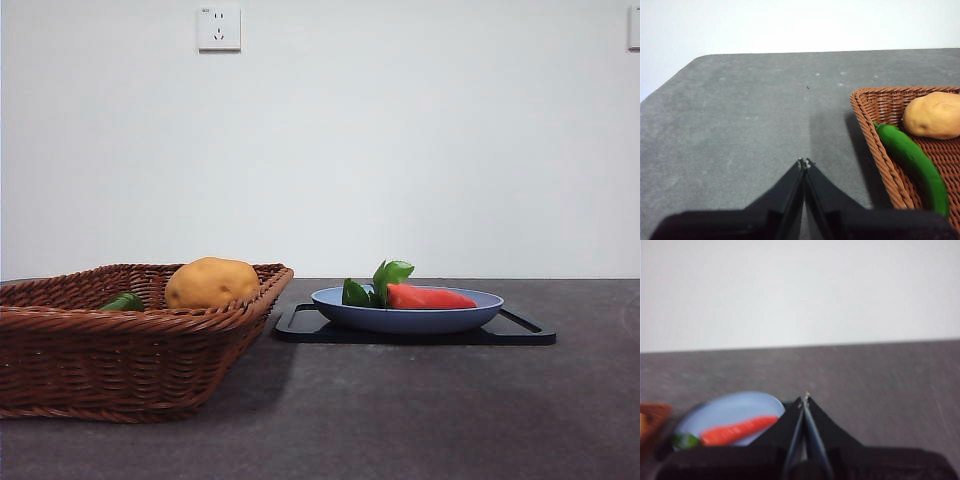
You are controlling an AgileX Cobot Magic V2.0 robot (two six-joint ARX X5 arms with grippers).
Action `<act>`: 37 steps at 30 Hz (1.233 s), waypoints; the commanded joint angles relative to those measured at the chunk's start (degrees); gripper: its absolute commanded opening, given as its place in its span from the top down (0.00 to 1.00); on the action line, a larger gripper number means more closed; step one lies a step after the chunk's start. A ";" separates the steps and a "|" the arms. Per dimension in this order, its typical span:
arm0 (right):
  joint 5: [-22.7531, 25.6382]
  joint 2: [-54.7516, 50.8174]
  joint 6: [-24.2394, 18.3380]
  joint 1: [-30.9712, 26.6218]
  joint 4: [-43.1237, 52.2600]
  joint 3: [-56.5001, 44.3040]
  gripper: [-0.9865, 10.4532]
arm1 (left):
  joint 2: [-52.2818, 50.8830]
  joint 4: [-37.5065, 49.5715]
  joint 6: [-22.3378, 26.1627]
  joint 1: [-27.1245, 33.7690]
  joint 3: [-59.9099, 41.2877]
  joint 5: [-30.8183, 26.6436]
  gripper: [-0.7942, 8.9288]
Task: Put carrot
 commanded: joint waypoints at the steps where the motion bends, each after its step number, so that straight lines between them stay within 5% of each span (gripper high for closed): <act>1: -3.98 -2.03 -0.46 -4.68 2.29 -4.96 0.91 | -0.13 0.74 -0.37 0.15 -0.63 -0.02 0.91; 13: -5.25 -6.08 -0.46 -7.56 6.29 -18.58 0.91 | -0.13 0.72 -0.37 0.15 -0.63 -0.04 0.91; 37: -5.07 -6.21 -0.44 -7.50 3.76 -18.69 0.91 | -0.13 0.72 -0.37 0.13 -0.63 -0.02 0.91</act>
